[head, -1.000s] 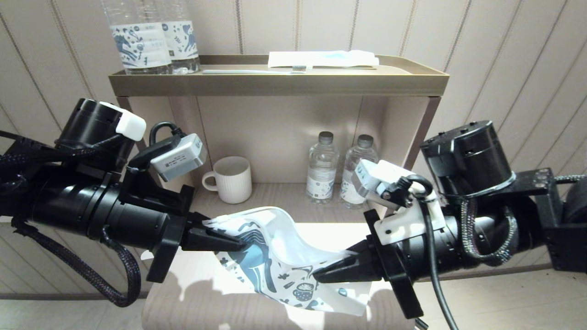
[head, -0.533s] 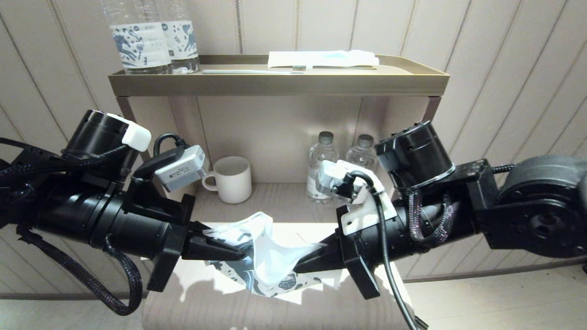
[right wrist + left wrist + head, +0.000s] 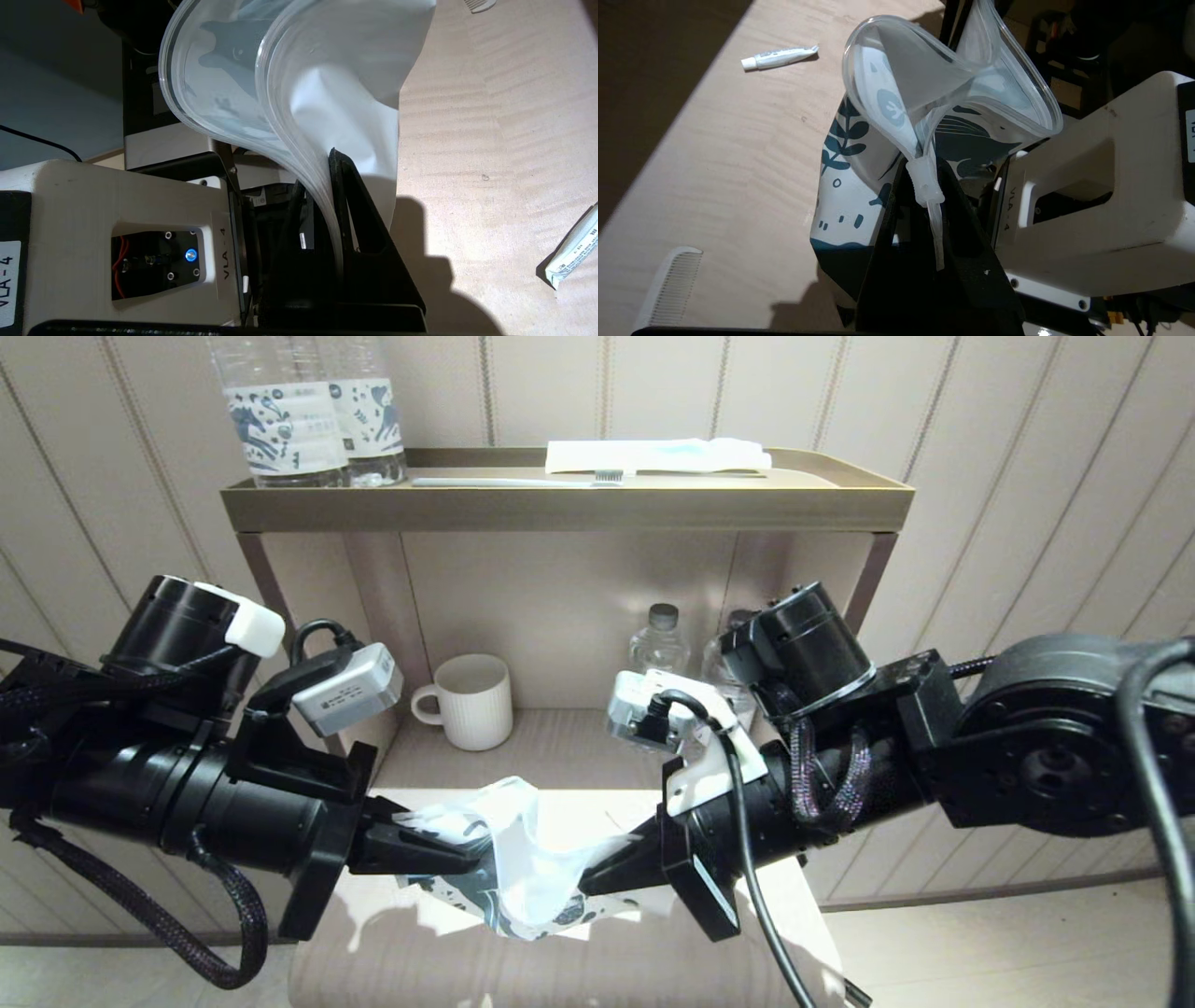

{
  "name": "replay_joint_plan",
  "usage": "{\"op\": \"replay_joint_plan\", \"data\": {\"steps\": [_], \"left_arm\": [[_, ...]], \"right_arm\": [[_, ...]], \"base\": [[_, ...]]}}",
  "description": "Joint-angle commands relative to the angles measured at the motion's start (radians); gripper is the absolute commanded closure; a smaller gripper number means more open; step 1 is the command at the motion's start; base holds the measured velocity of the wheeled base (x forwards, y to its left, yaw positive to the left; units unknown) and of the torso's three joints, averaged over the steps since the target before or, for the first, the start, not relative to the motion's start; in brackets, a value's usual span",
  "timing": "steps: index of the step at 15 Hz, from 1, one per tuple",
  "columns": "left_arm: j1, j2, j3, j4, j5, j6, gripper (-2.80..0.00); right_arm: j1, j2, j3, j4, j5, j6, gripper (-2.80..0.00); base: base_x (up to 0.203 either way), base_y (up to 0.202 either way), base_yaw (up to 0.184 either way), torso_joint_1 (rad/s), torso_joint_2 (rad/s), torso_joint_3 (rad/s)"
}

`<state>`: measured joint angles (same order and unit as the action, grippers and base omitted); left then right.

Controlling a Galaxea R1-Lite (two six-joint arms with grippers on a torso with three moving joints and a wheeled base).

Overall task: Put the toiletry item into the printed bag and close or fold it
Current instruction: Pick up the comb

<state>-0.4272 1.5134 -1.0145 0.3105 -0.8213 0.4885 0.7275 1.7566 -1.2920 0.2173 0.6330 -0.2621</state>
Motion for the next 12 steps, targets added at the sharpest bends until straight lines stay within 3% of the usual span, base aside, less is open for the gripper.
{"op": "replay_joint_plan", "data": {"steps": [1,12], "left_arm": [[0.001,0.001,0.0,-0.021,-0.002,-0.003,0.0],[0.033,0.036,0.016,-0.082,-0.007,-0.007,0.0]], "right_arm": [[0.01,0.009,-0.026,0.036,0.001,0.0,0.0],[0.006,-0.019,-0.009,0.039,-0.022,0.0,0.0]], "base": [[0.0,0.0,0.0,0.0,0.0,0.0],[0.0,0.0,0.0,0.0,0.0,0.0]]}}
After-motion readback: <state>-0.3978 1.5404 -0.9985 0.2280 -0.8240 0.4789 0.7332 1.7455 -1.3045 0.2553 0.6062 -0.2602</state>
